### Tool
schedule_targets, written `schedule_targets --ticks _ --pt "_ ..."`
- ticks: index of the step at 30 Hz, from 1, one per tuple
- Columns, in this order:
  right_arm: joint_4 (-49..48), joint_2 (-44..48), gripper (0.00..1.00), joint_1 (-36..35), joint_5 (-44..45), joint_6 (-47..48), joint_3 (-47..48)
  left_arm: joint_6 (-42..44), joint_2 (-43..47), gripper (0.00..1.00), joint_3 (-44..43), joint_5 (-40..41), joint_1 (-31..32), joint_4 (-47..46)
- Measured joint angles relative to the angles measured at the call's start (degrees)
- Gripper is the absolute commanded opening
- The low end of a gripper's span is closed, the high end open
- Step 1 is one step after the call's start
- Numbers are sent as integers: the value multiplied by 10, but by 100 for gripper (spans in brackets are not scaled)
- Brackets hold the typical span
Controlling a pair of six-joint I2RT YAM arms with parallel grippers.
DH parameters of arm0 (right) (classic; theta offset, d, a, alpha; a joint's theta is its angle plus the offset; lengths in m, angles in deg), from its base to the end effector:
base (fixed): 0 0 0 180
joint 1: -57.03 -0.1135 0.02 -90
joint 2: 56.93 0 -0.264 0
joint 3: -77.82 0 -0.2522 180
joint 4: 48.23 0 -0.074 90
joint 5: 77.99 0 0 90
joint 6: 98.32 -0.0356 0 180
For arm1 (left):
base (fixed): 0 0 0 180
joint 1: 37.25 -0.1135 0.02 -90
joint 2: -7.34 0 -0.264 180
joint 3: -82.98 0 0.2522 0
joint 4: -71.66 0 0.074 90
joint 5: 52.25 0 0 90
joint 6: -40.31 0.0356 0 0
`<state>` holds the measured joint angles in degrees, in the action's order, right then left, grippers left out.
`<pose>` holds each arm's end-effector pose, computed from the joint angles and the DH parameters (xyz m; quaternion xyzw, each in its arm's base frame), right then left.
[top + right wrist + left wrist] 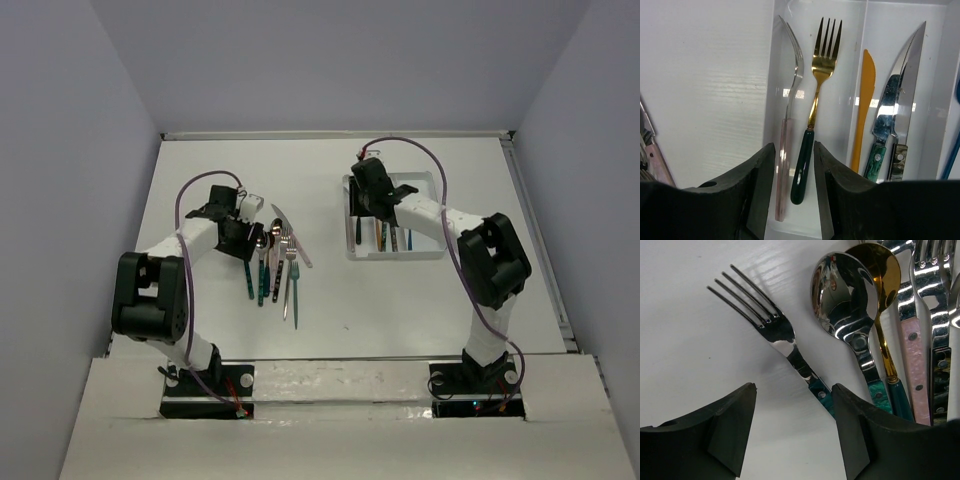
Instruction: Sort the eating utensils into containers
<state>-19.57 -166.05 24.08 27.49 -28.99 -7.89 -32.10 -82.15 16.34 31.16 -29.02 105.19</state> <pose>0.3650 0.2253 0.2238 -0.0445 0.9109 0.0660 0.4050 0.3068 -0.0485 0.1885 0.2297 0.9278 -0.0313 0.2922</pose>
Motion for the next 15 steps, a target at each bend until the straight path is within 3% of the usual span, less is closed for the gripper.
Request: schedule_targets --ticks 6,15 --pt "0 0 42 0 0 2 -22 5 -40 69 0 -2 16 2" --pt "0 0 41 0 0 2 -57 23 -43 28 0 15 18 -14"
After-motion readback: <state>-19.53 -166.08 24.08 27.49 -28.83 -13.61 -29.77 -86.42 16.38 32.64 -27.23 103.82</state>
